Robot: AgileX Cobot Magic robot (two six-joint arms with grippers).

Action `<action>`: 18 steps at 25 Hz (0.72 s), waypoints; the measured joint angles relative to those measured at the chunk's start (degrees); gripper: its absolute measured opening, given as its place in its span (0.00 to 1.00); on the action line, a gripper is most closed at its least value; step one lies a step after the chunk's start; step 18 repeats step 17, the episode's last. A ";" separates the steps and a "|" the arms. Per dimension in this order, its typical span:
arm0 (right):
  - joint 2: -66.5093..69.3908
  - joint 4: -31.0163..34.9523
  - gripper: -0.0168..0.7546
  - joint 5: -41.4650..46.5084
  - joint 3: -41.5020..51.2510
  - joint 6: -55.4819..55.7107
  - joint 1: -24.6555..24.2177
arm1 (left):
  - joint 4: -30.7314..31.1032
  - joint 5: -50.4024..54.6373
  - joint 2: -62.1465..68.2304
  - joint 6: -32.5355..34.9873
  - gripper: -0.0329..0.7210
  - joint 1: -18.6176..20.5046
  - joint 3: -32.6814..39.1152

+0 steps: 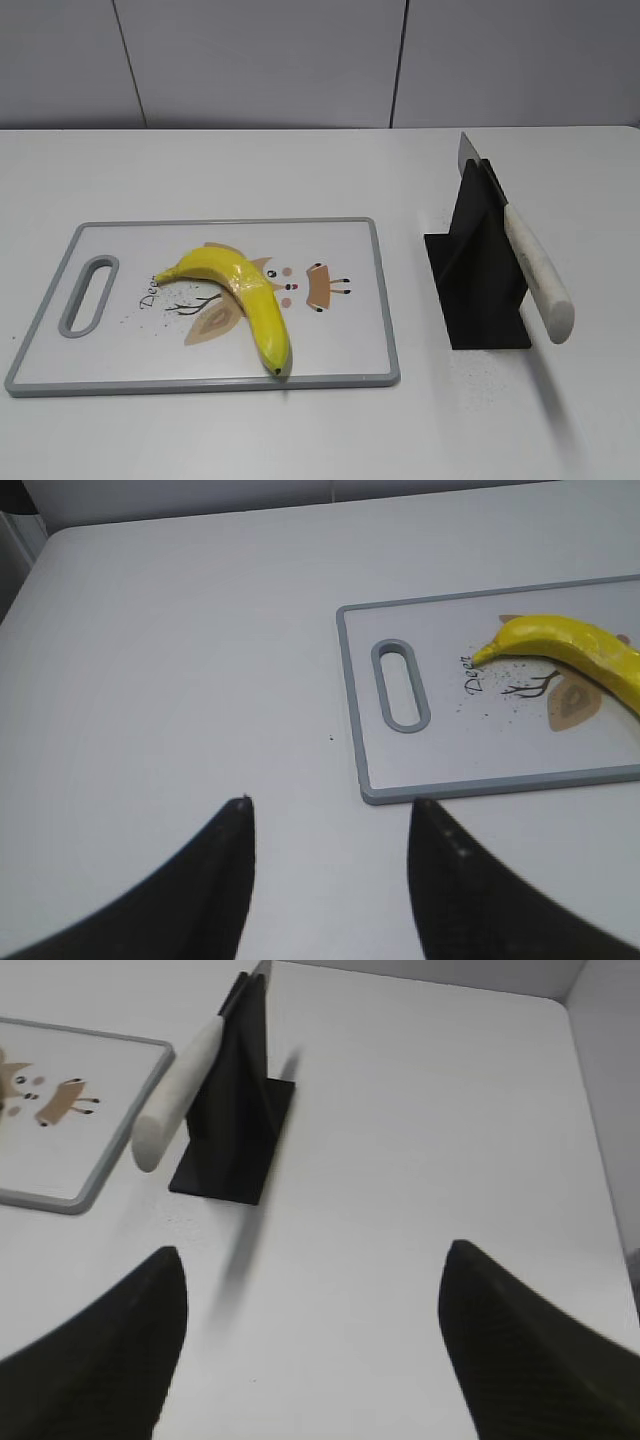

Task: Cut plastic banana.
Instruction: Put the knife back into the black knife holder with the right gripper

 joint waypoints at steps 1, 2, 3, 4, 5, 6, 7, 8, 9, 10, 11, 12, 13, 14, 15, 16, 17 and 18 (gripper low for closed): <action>0.00 0.00 0.79 0.00 0.00 0.00 -1.66 | 0.00 0.00 0.00 0.00 0.68 0.00 0.00; 0.00 0.00 0.79 0.00 0.00 0.00 -2.95 | 0.00 0.00 0.00 0.00 0.68 0.00 0.00; 0.00 0.00 0.79 0.00 0.00 0.00 -4.18 | 0.00 0.00 0.00 0.00 0.68 0.00 0.00; 0.00 0.00 0.79 0.00 0.00 0.00 -5.75 | 0.00 0.00 0.00 0.00 0.68 0.00 0.00; 0.00 0.00 0.79 0.00 0.00 0.00 -6.92 | 0.00 0.00 0.00 0.00 0.67 0.00 0.00; 0.00 0.00 0.79 0.00 0.00 0.00 -7.68 | 0.00 0.00 0.00 0.00 0.67 0.00 0.00; 0.00 0.00 0.79 0.00 0.00 0.00 -8.25 | 0.00 0.00 0.00 0.00 0.66 0.00 0.00; 0.00 0.00 0.79 0.00 0.00 0.00 -8.51 | 0.00 0.00 0.00 0.00 0.66 0.00 0.00; 0.00 0.00 0.79 0.00 0.00 0.00 -8.60 | 0.00 0.00 0.00 0.00 0.66 0.00 0.00; 0.00 0.00 0.79 0.00 0.00 0.00 -8.60 | 0.00 0.00 0.00 0.00 0.66 0.00 0.00; 0.00 0.00 0.79 0.00 0.00 0.00 -8.60 | 0.00 0.00 0.00 0.00 0.66 0.00 0.00; 0.00 0.00 0.79 0.00 0.00 0.00 -8.60 | 0.00 0.00 0.00 0.00 0.66 0.00 0.00; 0.00 0.00 0.79 0.00 0.00 0.00 -8.60 | 0.00 0.00 0.00 0.00 0.66 0.00 0.00; 0.00 0.00 0.79 0.00 0.00 0.00 -8.60 | 0.00 0.00 0.00 0.00 0.66 0.00 0.00; 0.00 0.00 0.79 0.00 0.00 0.00 -8.60 | 0.00 0.00 0.00 0.00 0.66 0.00 0.00; 0.00 0.00 0.79 0.00 0.00 0.00 -8.60 | 0.00 0.00 0.00 0.00 0.66 0.00 0.00; 0.00 0.00 0.79 0.00 0.00 0.00 -8.60 | 0.00 0.00 0.00 0.00 0.66 0.00 0.00; 0.00 0.00 0.79 0.00 0.00 0.00 -8.60 | 0.00 0.00 0.00 0.00 0.66 0.00 0.00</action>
